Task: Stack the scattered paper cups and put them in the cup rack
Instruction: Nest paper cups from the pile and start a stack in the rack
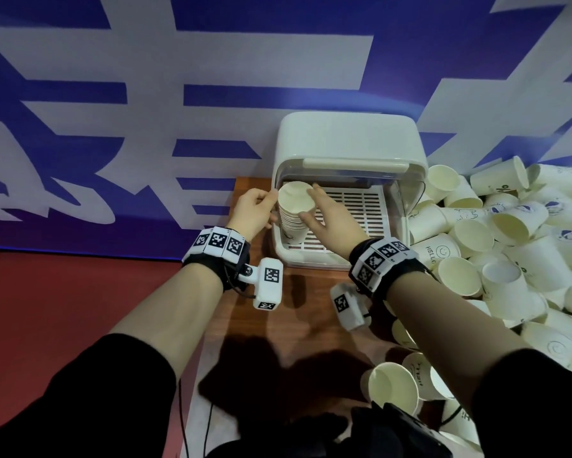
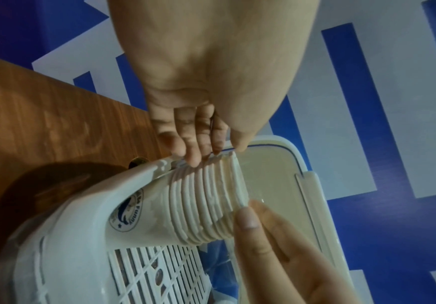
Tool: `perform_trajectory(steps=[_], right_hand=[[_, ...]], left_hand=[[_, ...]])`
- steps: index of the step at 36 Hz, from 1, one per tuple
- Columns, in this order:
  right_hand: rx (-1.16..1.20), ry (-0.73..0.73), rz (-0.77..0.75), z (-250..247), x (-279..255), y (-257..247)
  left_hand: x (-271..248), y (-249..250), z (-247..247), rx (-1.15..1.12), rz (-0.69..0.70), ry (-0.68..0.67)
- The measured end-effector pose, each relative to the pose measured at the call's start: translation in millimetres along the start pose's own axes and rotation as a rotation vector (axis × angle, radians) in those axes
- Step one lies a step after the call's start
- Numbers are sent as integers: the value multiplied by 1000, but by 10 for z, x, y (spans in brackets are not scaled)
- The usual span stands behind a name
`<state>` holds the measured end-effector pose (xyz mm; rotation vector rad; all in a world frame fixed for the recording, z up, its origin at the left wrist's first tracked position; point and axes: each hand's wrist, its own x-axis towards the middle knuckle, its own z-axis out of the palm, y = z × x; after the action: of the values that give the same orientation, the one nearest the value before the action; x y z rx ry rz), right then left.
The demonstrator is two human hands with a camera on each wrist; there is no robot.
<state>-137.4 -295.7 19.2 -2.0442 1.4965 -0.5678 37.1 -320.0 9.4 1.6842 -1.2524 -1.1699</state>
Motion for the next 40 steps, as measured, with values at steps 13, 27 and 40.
perform_trajectory(steps=[13,27,40], right_hand=[[12,19,115,24,-9,20],[-13,-110,127,-389,-408,-168],[-62,-196,184,-757,-1086,-62]], left_hand=[[-19,-52,28,90,-8,2],[-279,129,12,149,87,140],[-989,305,454,291,263,-370]])
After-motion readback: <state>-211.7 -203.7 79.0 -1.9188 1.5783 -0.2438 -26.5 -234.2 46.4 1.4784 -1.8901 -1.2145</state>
